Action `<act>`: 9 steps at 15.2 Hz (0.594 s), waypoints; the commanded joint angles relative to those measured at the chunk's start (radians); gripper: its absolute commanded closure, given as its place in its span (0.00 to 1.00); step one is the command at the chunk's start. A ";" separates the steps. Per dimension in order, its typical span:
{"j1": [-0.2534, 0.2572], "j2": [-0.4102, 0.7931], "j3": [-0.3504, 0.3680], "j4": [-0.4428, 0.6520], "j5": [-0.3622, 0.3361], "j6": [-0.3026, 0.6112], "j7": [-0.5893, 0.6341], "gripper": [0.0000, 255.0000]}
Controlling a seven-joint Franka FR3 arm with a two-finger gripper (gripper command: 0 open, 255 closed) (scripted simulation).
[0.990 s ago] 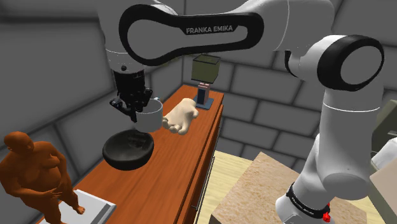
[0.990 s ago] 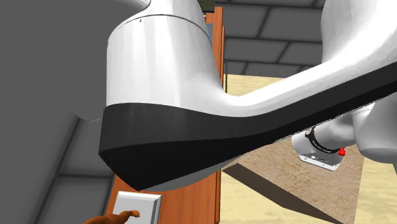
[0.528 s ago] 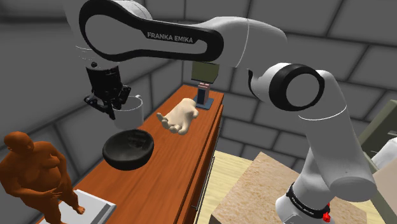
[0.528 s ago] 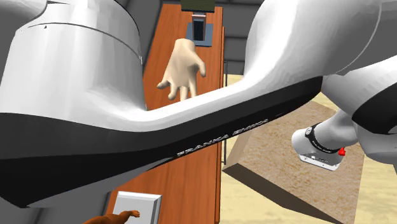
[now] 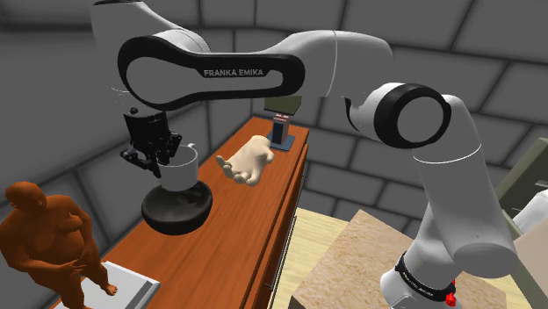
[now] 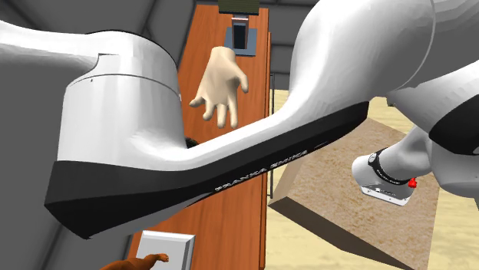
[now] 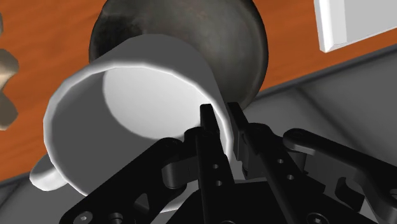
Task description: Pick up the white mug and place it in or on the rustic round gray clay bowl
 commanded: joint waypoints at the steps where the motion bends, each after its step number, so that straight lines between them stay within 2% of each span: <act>1: -0.006 -0.004 0.000 -0.035 0.000 0.030 0.005 1.00; 7: -0.024 -0.011 0.000 -0.136 -0.001 0.122 0.018 1.00; 9: -0.024 -0.011 0.000 -0.137 -0.001 0.122 0.018 1.00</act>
